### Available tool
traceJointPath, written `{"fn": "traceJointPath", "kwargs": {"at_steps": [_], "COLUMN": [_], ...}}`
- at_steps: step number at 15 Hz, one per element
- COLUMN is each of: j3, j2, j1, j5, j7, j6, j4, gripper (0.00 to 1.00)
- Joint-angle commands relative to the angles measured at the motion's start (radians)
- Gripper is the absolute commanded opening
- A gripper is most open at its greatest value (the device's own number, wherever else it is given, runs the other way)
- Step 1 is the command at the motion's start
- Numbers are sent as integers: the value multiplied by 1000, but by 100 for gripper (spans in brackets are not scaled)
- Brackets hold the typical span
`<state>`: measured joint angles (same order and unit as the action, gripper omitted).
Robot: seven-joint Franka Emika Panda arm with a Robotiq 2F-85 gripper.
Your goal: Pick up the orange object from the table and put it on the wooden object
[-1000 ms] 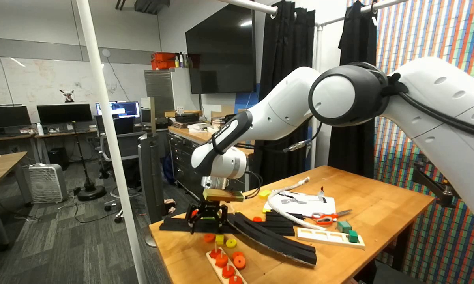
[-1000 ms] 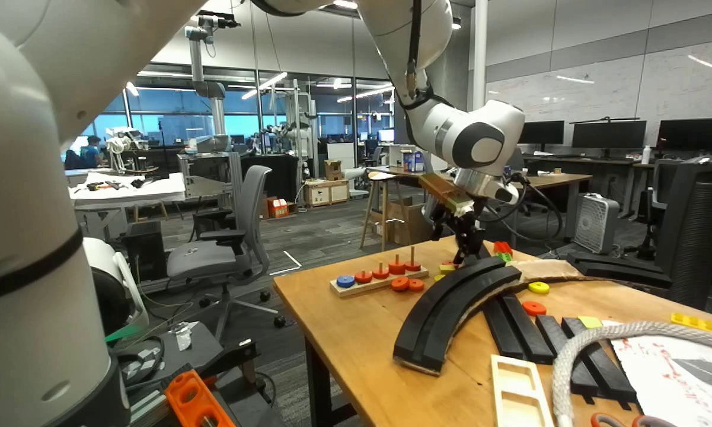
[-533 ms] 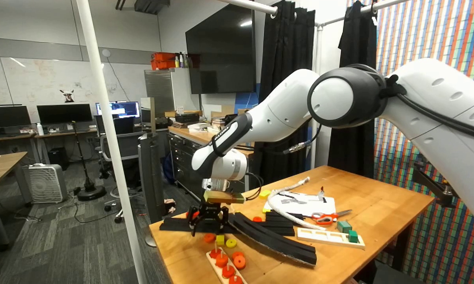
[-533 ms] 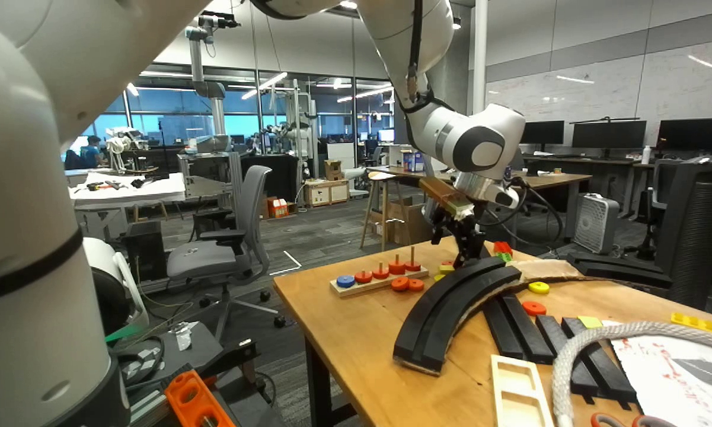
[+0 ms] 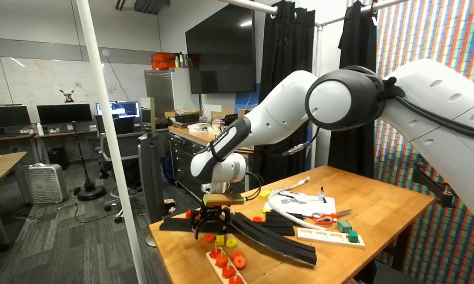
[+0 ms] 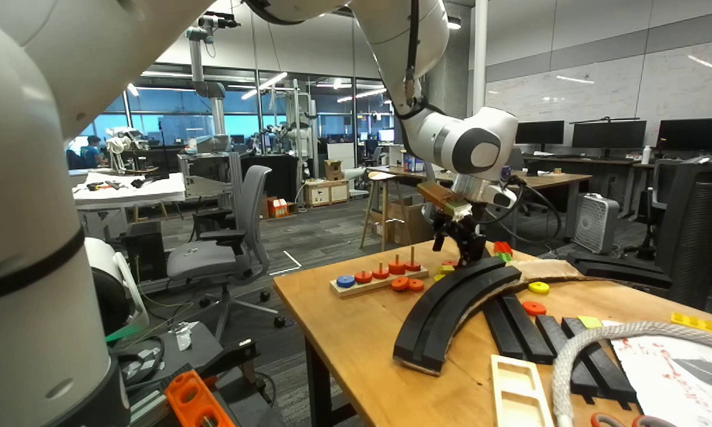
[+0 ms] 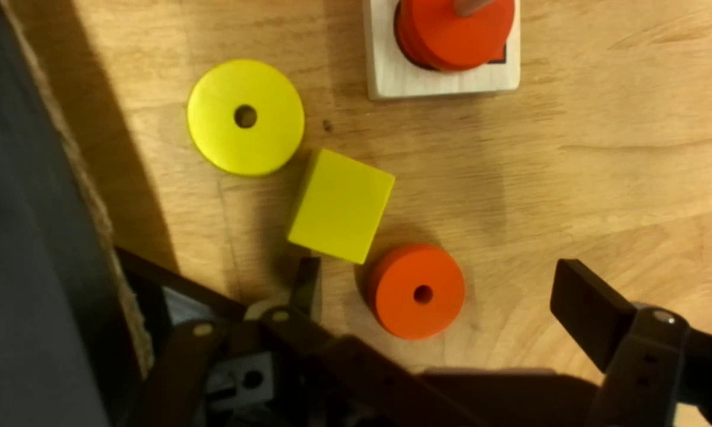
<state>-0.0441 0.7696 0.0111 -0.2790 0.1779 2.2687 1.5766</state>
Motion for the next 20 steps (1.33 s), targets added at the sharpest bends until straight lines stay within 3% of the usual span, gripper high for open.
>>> {"fn": "traceJointPath", "kwargs": {"at_steps": [1,13,14,15,20], "j3": [40,57,58,60,72], "j2": [18,40,40,41,41], "j1": [47,71,73,75,77], "j5": [56,99,102,105,123], "j7": [80,140,143,147,163], "j6": [9,-3,-2,0,-1], "j4": [-37,-60,-60,-59,-63], "gripper": [100,100,82,73,34]}}
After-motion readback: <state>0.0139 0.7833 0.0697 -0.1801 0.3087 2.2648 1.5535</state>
